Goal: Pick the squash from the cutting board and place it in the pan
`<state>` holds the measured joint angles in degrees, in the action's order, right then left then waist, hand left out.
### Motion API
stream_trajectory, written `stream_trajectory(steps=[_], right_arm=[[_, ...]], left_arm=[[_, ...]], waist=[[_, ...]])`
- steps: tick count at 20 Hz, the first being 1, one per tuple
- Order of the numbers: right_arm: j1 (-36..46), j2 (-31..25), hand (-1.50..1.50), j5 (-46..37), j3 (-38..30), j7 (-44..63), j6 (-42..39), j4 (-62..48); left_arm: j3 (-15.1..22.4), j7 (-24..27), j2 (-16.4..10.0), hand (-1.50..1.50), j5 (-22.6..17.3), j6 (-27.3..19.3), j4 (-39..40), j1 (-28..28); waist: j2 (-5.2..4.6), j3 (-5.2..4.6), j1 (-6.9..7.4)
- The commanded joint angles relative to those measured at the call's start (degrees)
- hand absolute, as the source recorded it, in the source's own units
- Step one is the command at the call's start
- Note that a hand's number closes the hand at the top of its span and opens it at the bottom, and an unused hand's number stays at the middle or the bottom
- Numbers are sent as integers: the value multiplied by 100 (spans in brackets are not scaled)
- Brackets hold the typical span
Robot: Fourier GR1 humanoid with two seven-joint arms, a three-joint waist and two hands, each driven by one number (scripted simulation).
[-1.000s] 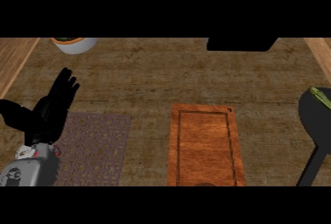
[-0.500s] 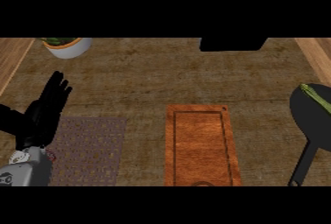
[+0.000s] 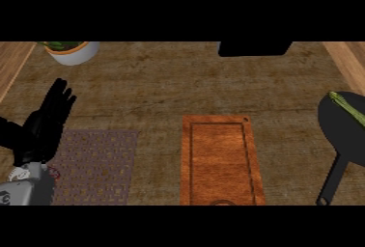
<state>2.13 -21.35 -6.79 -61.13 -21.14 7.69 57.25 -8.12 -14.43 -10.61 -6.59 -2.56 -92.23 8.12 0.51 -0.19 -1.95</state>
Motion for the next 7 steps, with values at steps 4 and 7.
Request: stream_trajectory(steps=[4, 7], right_arm=[[-1383, 944, -150, 442, -42, 645, -451, 2272], [-1833, 1617, -150, 581, 25, 843, -549, 3230]], left_arm=[[206, -153, 228, 0, 4, -49, -484, -210], [382, -225, 265, 0, 206, -110, -591, -261]], waist=[[-38, 13, 158], [-35, 12, 155]])
